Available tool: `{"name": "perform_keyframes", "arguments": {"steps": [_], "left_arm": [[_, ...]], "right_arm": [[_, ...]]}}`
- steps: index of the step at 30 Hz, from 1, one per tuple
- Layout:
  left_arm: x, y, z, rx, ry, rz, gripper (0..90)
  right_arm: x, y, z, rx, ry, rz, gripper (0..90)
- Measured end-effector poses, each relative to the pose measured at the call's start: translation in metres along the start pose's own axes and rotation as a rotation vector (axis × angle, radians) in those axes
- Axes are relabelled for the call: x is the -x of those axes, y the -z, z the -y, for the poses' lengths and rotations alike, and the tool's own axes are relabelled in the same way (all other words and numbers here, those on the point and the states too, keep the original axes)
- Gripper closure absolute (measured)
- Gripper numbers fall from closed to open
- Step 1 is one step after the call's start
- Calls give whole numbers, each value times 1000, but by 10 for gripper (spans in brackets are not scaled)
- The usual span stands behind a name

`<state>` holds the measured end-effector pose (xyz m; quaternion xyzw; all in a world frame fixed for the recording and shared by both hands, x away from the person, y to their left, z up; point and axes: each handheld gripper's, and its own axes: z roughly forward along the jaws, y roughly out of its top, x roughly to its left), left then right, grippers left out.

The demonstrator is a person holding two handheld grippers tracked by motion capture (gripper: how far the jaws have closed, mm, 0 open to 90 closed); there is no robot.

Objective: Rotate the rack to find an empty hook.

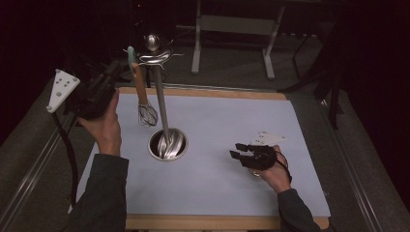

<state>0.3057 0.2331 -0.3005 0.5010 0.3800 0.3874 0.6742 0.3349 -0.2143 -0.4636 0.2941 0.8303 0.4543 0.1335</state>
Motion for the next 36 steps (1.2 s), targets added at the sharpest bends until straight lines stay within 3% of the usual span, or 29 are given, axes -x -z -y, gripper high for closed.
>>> {"name": "perform_keyframes", "arguments": {"steps": [16, 27, 36], "left_arm": [[-11, 25, 21, -52, -6, 2, 900], [-7, 29, 44, -117, -51, -10, 893], [-17, 33, 54, -146, -47, -51, 890]], "right_arm": [[7, 7, 1, 14, -21, 19, 587], [14, 15, 1, 28, -49, 42, 584], [15, 15, 2, 25, -55, 45, 584]]}}
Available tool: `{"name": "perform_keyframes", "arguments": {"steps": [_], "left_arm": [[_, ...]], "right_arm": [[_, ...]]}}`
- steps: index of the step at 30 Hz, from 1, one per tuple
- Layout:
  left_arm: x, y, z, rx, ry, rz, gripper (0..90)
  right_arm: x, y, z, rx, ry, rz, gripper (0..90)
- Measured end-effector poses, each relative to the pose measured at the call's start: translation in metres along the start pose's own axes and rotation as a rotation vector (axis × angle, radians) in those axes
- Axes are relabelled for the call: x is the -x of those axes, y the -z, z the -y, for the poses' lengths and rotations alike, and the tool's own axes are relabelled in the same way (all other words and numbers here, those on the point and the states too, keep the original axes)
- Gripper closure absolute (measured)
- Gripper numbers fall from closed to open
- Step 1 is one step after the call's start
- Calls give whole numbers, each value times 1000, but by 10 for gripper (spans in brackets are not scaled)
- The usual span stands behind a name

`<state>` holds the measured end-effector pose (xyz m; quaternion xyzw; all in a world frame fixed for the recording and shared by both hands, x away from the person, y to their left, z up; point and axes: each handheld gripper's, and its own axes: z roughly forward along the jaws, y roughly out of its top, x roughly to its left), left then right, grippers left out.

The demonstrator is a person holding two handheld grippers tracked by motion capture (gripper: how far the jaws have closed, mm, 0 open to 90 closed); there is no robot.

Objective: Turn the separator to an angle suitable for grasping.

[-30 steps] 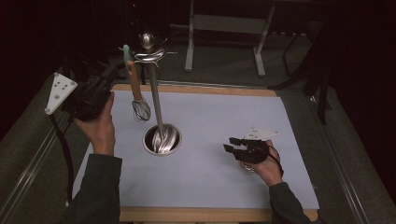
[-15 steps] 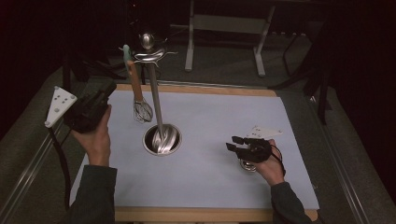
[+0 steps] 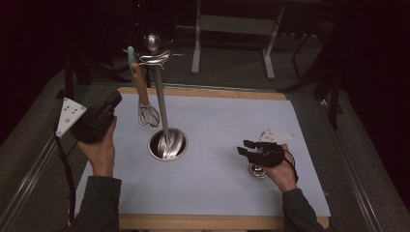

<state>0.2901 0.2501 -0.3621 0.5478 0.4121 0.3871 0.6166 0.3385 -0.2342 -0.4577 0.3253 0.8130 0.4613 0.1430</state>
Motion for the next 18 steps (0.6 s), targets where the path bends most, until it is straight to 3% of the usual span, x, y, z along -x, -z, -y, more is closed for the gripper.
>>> {"name": "perform_keyframes", "arguments": {"steps": [14, 18], "left_arm": [[-15, 16, 41, -71, 35, -70, 849], [-15, 17, 59, -119, 31, -80, 836]], "right_arm": [[8, 3, 2, -6, -22, 19, 582], [7, -1, 4, -20, -23, 17, 581]]}}
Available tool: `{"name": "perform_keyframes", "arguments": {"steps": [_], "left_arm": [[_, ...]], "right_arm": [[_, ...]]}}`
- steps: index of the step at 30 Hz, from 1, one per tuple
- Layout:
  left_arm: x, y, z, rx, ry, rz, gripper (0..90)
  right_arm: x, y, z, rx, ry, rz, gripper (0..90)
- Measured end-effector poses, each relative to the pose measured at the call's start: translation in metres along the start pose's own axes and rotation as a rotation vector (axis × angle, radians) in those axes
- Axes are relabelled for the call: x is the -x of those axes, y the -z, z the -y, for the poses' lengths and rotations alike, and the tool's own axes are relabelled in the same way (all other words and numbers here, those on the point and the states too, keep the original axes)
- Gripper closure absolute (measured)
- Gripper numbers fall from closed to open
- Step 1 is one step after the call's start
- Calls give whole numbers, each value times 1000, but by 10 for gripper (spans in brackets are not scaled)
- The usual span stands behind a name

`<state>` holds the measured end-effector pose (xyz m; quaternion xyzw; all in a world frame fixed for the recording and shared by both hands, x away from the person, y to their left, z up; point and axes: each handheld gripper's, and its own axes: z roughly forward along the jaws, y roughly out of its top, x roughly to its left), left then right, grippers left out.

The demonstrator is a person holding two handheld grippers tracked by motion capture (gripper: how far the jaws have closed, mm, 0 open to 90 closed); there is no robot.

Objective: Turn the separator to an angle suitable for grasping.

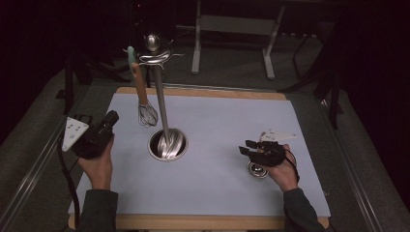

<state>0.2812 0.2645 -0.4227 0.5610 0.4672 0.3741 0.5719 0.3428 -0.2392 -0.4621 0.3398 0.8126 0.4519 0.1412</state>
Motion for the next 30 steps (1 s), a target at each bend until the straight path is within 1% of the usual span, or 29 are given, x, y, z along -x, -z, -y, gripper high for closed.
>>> {"name": "perform_keyframes", "arguments": {"steps": [3, 6, 10, 11, 12, 19, 21, 23, 27, 30], "left_arm": [[1, 0, 14, -36, -14, -4, 816], [1, -1, 27, -70, -18, -12, 795], [1, -1, 44, -115, -13, -18, 746], [1, -1, 48, -125, -4, -17, 737], [1, -1, 52, -133, -2, -16, 735], [4, -2, 78, -222, -10, -21, 701], [3, -3, 84, -248, 2, -30, 680], [1, -4, 88, -273, 8, -35, 679], [1, -4, 95, -307, 5, -43, 670], [-1, -5, 101, -330, 10, -48, 650]], "right_arm": [[0, -1, 0, -5, 4, 5, 582], [1, -2, 1, -7, 6, 7, 583], [1, -2, 2, -13, 5, 14, 583], [2, -1, 2, -14, 3, 15, 583], [2, -1, 2, -14, 1, 13, 583], [5, -5, 5, -31, -13, 26, 590], [7, -4, 6, -34, -20, 31, 602], [10, -3, 7, -37, -31, 40, 610], [16, -3, 10, -49, -57, 62, 628], [21, -3, 13, -61, -80, 86, 666]]}}
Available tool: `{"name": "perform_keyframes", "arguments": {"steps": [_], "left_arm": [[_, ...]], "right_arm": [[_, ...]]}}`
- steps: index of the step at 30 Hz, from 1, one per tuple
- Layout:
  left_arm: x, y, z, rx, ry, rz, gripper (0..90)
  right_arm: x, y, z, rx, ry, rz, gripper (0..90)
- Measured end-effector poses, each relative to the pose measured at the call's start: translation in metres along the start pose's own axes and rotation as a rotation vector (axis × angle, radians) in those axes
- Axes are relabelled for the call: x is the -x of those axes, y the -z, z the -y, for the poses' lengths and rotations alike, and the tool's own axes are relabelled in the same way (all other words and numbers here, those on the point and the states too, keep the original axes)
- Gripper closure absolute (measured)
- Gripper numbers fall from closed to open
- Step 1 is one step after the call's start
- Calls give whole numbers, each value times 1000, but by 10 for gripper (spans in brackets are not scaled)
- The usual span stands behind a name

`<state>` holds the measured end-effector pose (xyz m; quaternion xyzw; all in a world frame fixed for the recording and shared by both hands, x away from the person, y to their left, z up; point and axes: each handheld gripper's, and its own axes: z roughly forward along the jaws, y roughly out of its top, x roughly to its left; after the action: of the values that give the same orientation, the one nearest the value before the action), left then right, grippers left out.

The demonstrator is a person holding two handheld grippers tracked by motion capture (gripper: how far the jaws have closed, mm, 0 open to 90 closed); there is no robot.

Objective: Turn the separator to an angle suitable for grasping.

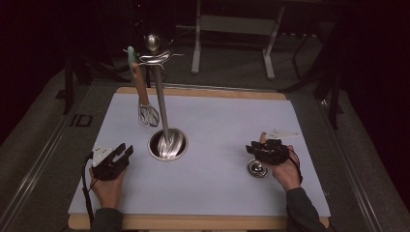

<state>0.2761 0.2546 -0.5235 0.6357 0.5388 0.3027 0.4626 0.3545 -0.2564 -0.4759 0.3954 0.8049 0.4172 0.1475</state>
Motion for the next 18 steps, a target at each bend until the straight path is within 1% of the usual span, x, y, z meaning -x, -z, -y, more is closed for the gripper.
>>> {"name": "perform_keyframes", "arguments": {"steps": [5, 7, 10, 13, 18], "left_arm": [[-2, -4, 10, -31, 4, -5, 650], [-2, -4, 11, -41, -1, -9, 650], [0, -5, 13, -45, -13, -11, 648], [1, -7, 14, -50, -21, -7, 648], [2, -5, 13, -53, -34, -8, 649]], "right_arm": [[8, 1, 3, -15, -17, 31, 745], [12, 1, 5, -24, -30, 43, 800], [17, -1, 8, -48, -41, 73, 885], [22, -2, 11, -75, -42, 113, 897], [30, -5, 13, -106, -57, 163, 898]]}}
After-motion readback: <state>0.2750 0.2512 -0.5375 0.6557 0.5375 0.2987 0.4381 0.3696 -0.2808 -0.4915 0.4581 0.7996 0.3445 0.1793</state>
